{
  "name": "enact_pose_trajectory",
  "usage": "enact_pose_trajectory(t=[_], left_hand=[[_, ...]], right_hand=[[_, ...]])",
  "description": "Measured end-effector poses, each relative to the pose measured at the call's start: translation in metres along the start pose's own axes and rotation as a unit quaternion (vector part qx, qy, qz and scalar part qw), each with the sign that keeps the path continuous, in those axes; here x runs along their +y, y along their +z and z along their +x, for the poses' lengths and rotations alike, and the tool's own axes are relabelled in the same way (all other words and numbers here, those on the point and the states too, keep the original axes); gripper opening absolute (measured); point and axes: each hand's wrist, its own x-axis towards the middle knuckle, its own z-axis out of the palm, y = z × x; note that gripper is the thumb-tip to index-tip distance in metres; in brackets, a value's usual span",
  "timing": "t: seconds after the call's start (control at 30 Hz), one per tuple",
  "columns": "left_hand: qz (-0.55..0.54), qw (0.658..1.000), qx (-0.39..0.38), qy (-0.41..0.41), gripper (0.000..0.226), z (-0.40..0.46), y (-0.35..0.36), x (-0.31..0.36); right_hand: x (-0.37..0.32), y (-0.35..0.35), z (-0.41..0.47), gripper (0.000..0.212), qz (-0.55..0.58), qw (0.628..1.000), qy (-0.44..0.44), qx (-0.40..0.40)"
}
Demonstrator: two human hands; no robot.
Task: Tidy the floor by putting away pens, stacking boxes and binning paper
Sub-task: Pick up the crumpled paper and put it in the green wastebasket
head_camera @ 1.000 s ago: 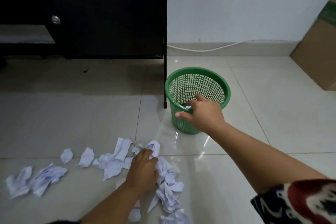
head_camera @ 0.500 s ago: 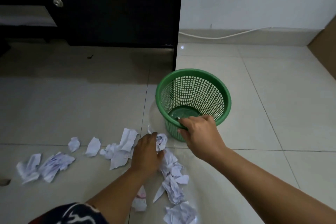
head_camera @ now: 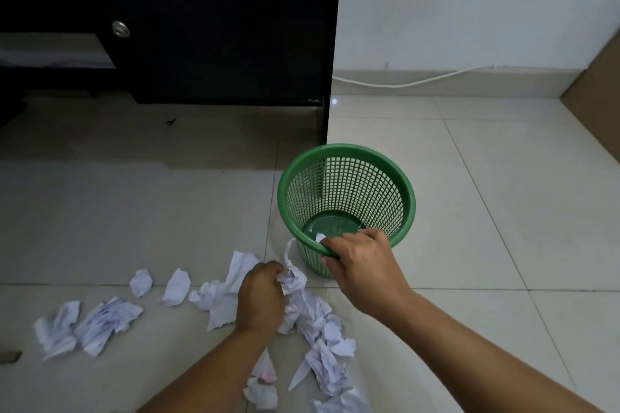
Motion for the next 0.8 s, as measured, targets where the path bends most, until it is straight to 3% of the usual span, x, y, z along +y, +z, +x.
enact_pose_trajectory(t=[0.17,0.3,0.4,0.6,0.7,0.77,0.8], left_hand=[[-0.071,0.971,0.219,-0.07,0.025,0.017,-0.051,0.026],[-0.135,0.943,0.304,-0.016,0.022,0.033,-0.095,0.065],[-0.123,0.953,0.268,0.069,0.021,0.047,-0.1,0.095],[-0.046,0.99,0.061,0.122,0.024,0.059,-0.071,0.108],[-0.052,0.979,0.147,0.128,0.03,0.044,-0.064,0.092],[-0.062,0.972,0.213,0.076,0.027,0.027,-0.054,0.071],[-0.064,0.976,0.206,0.043,0.024,0.017,-0.046,0.058]], right_hand=[[-0.009,0.003,-0.006,0.026,-0.014,1.0,0.004,0.022],[-0.022,0.0,-0.013,0.026,-0.031,0.999,0.027,0.027],[-0.019,-0.003,-0.012,0.029,-0.013,0.999,0.015,0.025],[-0.01,-0.004,-0.01,0.034,-0.004,0.999,-0.018,0.049],[-0.007,-0.005,-0.009,0.034,0.008,0.998,-0.022,0.06],[-0.006,-0.004,-0.008,0.032,0.014,0.997,-0.026,0.067],[-0.005,-0.003,-0.009,0.031,0.013,0.997,-0.028,0.073]])
